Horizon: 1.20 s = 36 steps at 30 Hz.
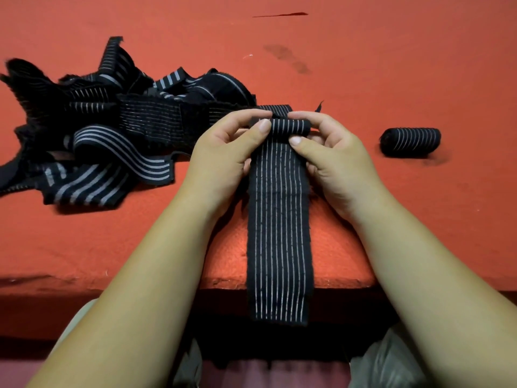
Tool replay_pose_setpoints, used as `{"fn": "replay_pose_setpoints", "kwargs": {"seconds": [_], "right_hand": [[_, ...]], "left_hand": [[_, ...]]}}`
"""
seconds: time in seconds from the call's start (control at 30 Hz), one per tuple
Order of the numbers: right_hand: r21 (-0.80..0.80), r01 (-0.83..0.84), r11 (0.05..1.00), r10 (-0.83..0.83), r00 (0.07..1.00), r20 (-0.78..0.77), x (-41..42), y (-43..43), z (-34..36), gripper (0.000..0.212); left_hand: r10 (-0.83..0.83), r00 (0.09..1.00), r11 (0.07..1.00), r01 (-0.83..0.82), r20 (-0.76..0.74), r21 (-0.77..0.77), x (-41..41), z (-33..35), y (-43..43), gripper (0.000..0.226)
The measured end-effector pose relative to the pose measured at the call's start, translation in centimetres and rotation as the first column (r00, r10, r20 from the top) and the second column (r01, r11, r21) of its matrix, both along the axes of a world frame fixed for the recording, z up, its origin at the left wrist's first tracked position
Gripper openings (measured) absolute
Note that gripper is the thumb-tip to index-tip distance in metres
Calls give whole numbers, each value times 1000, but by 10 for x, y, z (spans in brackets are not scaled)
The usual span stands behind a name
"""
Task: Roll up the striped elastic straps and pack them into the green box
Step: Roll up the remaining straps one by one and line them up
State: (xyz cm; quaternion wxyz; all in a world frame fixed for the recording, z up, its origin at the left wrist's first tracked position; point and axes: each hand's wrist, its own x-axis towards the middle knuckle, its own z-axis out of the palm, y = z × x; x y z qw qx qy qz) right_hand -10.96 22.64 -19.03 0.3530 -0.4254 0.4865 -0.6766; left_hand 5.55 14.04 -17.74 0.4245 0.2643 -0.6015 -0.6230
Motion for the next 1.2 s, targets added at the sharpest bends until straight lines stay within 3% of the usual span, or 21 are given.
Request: {"fn": "replay_pose_setpoints", "kwargs": {"seconds": [0.1, 0.37, 0.63, 0.77, 0.87, 1.0, 1.2], "right_hand": [[20, 12, 1000, -12, 1000, 9, 1, 1, 2, 28], [26, 63, 998, -58, 985, -164, -2, 5, 1, 30], [43, 61, 997, -55, 991, -122, -2, 4, -1, 26], [38, 109, 993, -98, 971, -216, -4, 3, 0, 21], [43, 93, 995, -80, 968, -236, -1, 5, 1, 26], [78, 44, 996, -29, 983, -180, 1, 6, 2, 27], [122, 73, 990, -59, 991, -118, 4, 2, 1, 22]], "left_hand": [[-35, 998, 999, 36, -48, 14, 1, -1, -1, 26], [-4, 1000, 998, 4, -4, 56, 3, -1, 1, 26], [58, 998, 992, -54, 35, -112, 6, -6, -6, 25], [38, 999, 999, -37, 32, -18, 3, -3, -1, 18], [15, 999, 995, -19, 35, 102, 0, -1, 3, 28], [28, 1000, 996, -28, 2, 87, 3, -4, 1, 17], [9, 999, 996, -5, -46, 88, 6, -3, -1, 18]]}}
